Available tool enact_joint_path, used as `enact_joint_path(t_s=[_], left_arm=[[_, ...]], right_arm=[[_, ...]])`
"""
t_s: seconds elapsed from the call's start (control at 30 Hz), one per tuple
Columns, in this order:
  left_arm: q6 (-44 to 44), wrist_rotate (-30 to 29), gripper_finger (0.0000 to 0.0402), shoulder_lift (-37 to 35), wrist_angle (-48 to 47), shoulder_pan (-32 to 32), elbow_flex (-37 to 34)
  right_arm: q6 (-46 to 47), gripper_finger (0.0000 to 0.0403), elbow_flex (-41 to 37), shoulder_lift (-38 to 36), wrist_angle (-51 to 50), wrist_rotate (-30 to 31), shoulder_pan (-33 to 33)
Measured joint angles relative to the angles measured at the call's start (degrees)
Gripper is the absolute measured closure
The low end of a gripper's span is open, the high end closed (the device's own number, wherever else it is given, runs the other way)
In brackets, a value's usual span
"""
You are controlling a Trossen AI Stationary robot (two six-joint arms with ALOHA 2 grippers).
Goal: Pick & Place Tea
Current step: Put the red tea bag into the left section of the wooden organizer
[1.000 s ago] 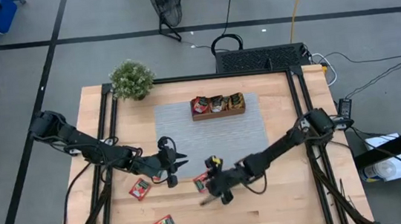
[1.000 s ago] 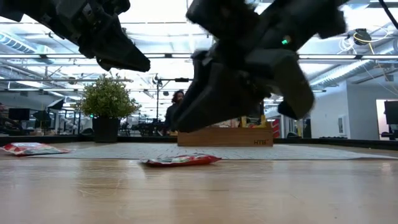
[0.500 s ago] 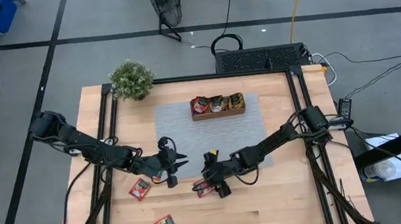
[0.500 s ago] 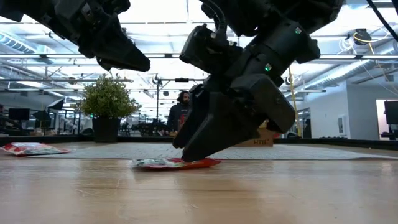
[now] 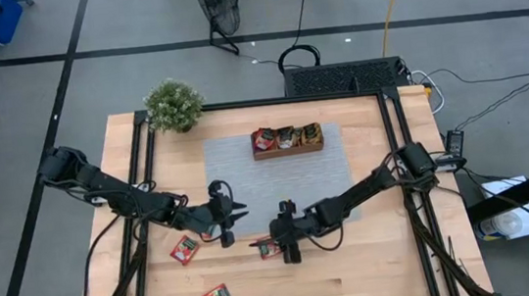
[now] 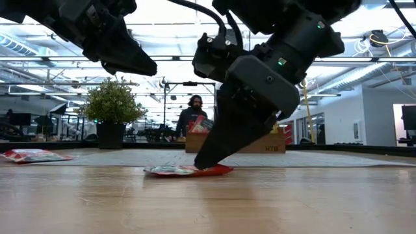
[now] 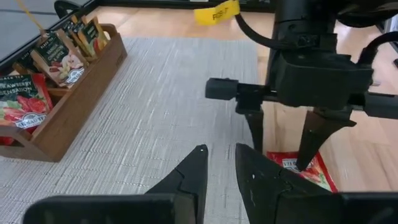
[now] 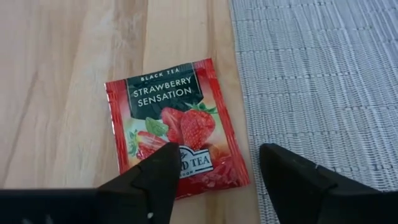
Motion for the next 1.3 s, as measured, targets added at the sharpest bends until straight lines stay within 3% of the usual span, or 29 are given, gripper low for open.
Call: enact_joint_path(t_s=[0.33, 0.53, 0.87, 1.3], left_arm=[[0.0, 0.0, 0.0314, 0.0, 0.0, 0.1, 0.0], [-0.1, 0.0, 0.0314, 0.0, -0.1, 0.1, 0.0], [-0.1, 0.1, 0.0314, 0.0, -0.8, 0.1, 0.0], [-0.1, 0.1, 0.0314, 0.0, -0.8, 0.3, 0.0]], right_arm=[[-0.8, 0.0193, -0.1, -0.3, 8.9, -5.9, 1.8], [-7.5, 0.0199, -0.4, -1.8, 10.7, -6.9, 2.6], [-20.7, 0.0195, -0.3, -4.4, 10.9, -5.8, 7.6], [-20.4, 0.0186, -0.1, -1.1, 11.2, -3.5, 7.4]])
